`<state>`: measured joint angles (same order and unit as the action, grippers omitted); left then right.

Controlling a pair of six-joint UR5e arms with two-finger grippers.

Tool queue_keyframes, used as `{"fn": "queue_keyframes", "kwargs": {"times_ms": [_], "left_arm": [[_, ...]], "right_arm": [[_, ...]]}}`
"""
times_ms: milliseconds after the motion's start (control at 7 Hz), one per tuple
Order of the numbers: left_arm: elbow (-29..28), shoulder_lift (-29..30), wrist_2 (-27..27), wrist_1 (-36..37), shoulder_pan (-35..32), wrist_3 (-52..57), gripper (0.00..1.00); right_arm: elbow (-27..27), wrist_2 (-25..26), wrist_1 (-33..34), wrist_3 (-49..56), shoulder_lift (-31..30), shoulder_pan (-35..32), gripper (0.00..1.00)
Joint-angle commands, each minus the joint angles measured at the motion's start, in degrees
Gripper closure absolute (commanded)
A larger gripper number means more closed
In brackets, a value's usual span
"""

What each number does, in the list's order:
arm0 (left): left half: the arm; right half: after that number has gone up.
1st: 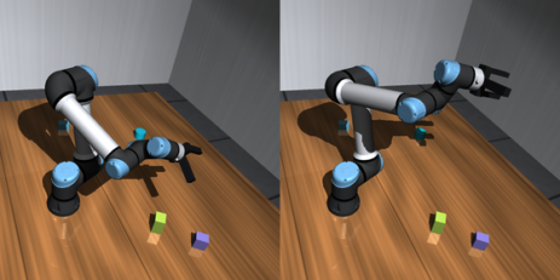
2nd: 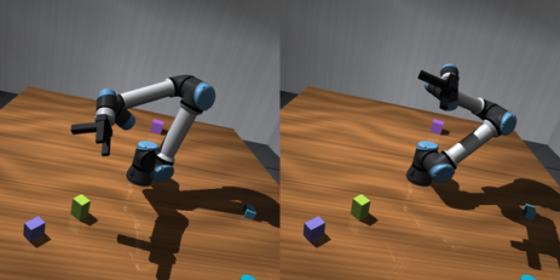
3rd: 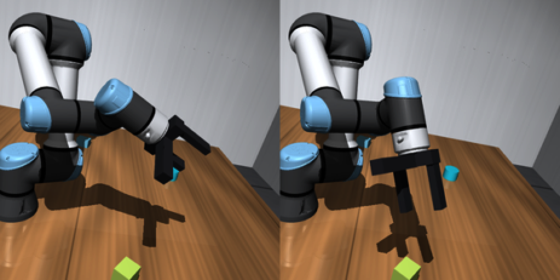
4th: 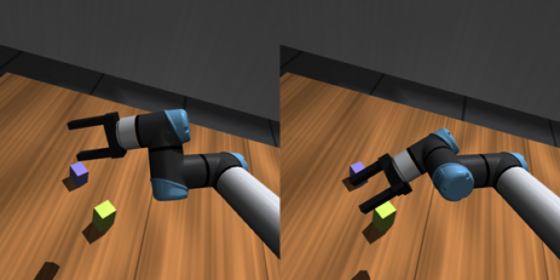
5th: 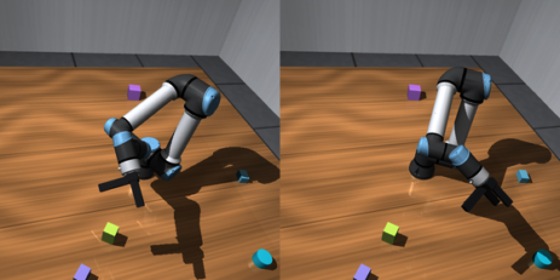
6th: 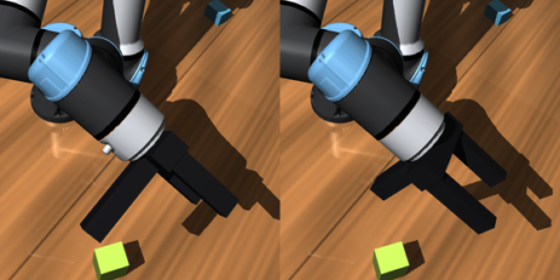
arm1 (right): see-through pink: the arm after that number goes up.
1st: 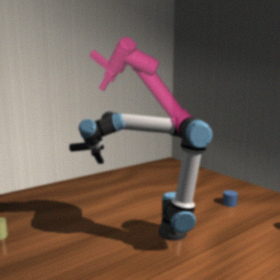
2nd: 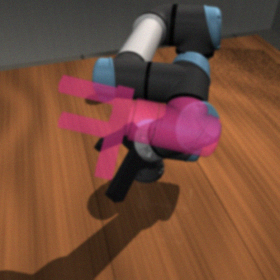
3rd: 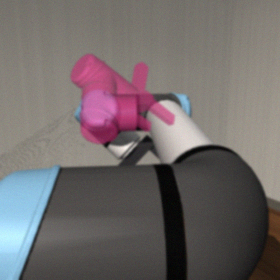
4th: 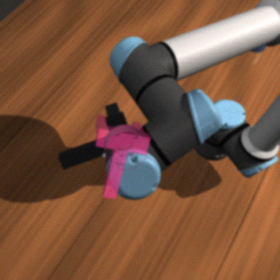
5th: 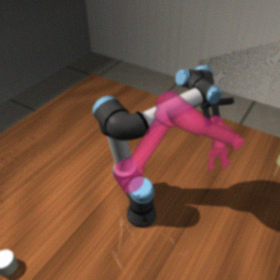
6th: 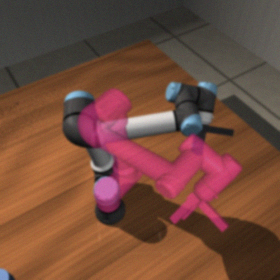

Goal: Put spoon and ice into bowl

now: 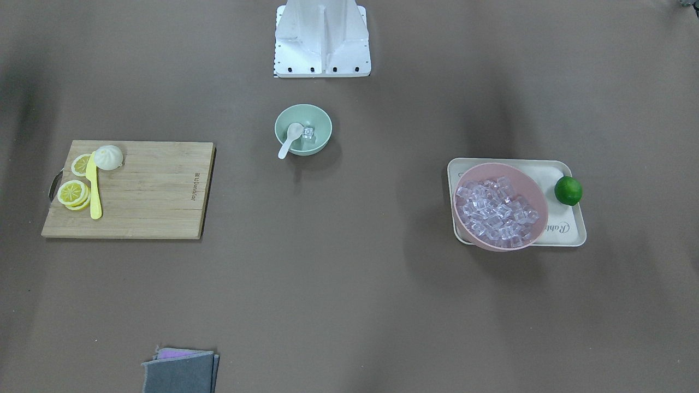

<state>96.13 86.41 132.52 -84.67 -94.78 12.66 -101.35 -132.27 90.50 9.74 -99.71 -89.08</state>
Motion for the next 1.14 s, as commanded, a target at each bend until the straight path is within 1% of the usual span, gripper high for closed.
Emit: {"fn": "queue_keyframes", "kwargs": {"times_ms": [0, 143, 1000], "left_arm": [[5.6, -4.1, -0.5, -0.2, -0.7, 0.1, 0.01], [7.0, -5.6, -0.5, -0.3, -0.7, 0.3, 0.01], [7.5, -6.3, -0.5, -0.3, -0.7, 0.3, 0.01]], "right_arm": [[-0.3, 0.1, 1.4, 0.0, -0.9, -1.4, 0.00], [-0.9, 0.3, 2.6, 0.0, -0.8, -1.5, 0.00], [-1.0, -0.3, 2.0, 0.1, -2.9, -1.4, 0.00]]}}
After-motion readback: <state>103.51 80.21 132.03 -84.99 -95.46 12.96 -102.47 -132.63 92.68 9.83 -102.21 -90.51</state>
